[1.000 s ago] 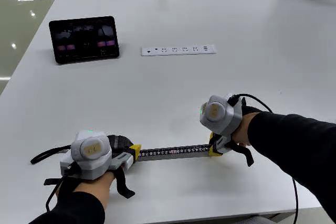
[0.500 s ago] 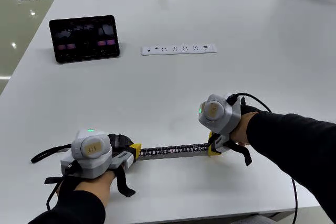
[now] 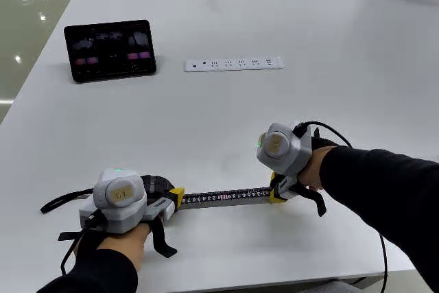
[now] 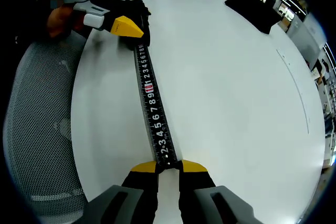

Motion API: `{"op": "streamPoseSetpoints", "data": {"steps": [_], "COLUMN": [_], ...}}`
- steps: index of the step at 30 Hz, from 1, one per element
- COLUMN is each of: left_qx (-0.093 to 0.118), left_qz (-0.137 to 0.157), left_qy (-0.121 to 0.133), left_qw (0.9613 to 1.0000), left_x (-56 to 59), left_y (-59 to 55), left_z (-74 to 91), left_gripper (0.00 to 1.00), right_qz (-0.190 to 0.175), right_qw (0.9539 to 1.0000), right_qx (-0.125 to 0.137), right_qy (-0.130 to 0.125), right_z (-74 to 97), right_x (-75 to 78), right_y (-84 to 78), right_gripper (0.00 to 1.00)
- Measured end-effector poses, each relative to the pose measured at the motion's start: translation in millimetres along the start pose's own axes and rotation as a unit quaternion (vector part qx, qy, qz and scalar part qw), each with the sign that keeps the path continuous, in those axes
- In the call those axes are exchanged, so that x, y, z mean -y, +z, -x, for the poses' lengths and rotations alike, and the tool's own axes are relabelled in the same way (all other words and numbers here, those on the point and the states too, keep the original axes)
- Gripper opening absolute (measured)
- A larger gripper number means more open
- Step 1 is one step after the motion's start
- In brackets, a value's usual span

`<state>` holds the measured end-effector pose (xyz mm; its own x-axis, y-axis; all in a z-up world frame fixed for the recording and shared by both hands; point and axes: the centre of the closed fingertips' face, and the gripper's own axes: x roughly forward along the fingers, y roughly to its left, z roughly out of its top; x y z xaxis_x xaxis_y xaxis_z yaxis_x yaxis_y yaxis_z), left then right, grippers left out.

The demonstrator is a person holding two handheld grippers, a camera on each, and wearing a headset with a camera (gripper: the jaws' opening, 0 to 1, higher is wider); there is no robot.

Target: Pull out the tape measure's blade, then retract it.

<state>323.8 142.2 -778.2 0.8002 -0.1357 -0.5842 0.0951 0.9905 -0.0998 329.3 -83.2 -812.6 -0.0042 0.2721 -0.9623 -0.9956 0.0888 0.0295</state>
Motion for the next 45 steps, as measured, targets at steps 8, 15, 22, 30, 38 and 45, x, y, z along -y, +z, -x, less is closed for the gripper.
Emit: {"op": "streamPoseSetpoints", "data": {"steps": [8, 15, 22, 30, 38, 45], "left_qx": [0.000, -0.001, -0.002, -0.001, -0.002, -0.002], "left_qz": [0.000, 0.000, 0.000, 0.000, 0.000, 0.000], "left_qy": [0.000, -0.001, -0.001, -0.001, -0.001, -0.001], "left_qw": [1.0000, 1.0000, 1.0000, 1.0000, 1.0000, 1.0000], "left_x": [0.5, 0.6, 0.3, 0.2, 0.0, -0.2], "left_y": [0.2, 0.3, 0.4, 0.9, 0.6, 0.6], "left_z": [-0.2, -0.6, -1.1, -1.6, -1.6, -1.6], "left_gripper": [0.63, 0.63, 0.63, 0.63, 0.62, 0.62], "right_qz": [-0.003, 0.001, 0.005, 0.001, -0.002, -0.003], "right_qw": [1.0000, 1.0000, 1.0000, 1.0000, 1.0000, 1.0000], "right_qx": [0.005, 0.002, 0.004, 0.001, 0.003, 0.004], "right_qy": [-0.001, -0.002, 0.001, -0.001, 0.000, -0.002], "right_z": [-0.4, -1.3, -1.7, -2.2, -2.8, -3.6], "right_x": [0.3, 0.6, 0.3, 1.3, 0.3, 0.1], "right_y": [1.3, 3.1, 4.9, 7.5, 10.2, 12.4], "right_gripper": [0.11, 0.11, 0.11, 0.11, 0.11, 0.11]}}
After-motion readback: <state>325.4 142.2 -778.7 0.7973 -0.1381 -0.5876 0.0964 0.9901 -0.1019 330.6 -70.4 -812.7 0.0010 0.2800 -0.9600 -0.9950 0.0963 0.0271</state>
